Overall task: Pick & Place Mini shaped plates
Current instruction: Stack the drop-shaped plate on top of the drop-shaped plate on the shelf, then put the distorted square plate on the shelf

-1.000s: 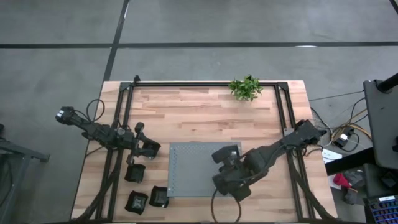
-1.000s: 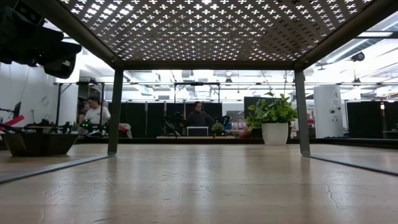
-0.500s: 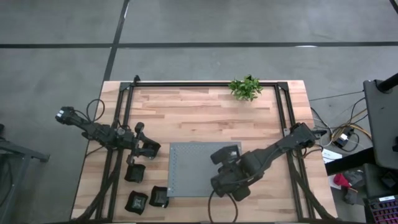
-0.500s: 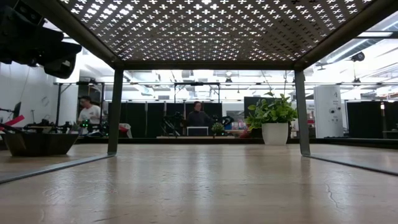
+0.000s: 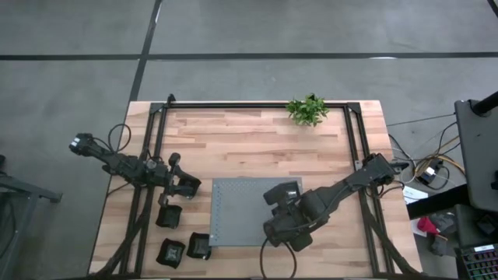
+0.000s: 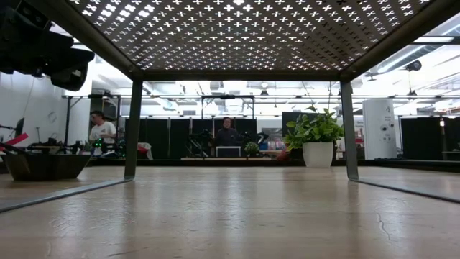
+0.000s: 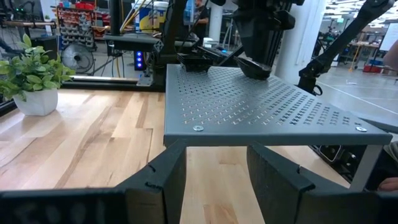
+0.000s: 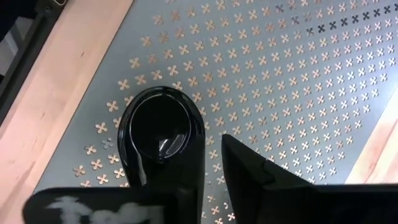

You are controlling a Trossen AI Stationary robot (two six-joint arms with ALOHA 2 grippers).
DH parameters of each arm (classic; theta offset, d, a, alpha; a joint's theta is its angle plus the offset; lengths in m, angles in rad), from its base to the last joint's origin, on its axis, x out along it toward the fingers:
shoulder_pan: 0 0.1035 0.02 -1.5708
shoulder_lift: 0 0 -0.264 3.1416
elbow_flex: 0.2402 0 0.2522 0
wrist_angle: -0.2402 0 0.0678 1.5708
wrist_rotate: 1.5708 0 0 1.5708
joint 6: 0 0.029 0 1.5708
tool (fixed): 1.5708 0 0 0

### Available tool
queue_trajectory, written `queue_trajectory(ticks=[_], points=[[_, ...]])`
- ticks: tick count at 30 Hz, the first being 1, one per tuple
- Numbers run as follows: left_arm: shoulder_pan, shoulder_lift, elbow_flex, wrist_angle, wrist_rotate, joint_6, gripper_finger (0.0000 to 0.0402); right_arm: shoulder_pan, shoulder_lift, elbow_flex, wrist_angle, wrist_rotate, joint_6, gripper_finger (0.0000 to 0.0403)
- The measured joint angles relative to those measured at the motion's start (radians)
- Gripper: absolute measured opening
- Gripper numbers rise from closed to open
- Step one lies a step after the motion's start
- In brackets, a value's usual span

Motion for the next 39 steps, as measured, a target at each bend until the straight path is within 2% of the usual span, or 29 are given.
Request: queue_trajectory(ticks=[4,9,14,18,25,35,39], points=[[0.0,0.0,0.0,0.0,0.0,0.0,0.0163,0.0,-0.002,0.007,-0.004,0.0,0.024,0.0064],[0.0,0.0,0.0,0.0,0.0,0.0,0.0163,0.004,-0.035,0.029,-0.017,-0.004,0.139,0.0062],[0.0,0.0,0.0,0.0,0.0,0.0,0.0163,0.027,-0.098,-0.016,0.003,0.024,0.205,0.0036],[0.0,0.0,0.0,0.0,0.0,0.0,0.0163,0.059,-0.167,-0.089,0.096,0.039,0.211,0.0011],[0.0,0.0,0.0,0.0,0.0,0.0,0.0163,0.108,-0.32,-0.332,0.292,0.105,0.217,0.0008],[0.0,0.0,0.0,0.0,0.0,0.0,0.0163,0.118,-0.664,-0.731,0.649,0.105,0.212,0.0008],[0.0,0.0,0.0,0.0,0.0,0.0,0.0163,0.118,-0.798,-0.894,0.811,0.105,0.165,0.0008]])
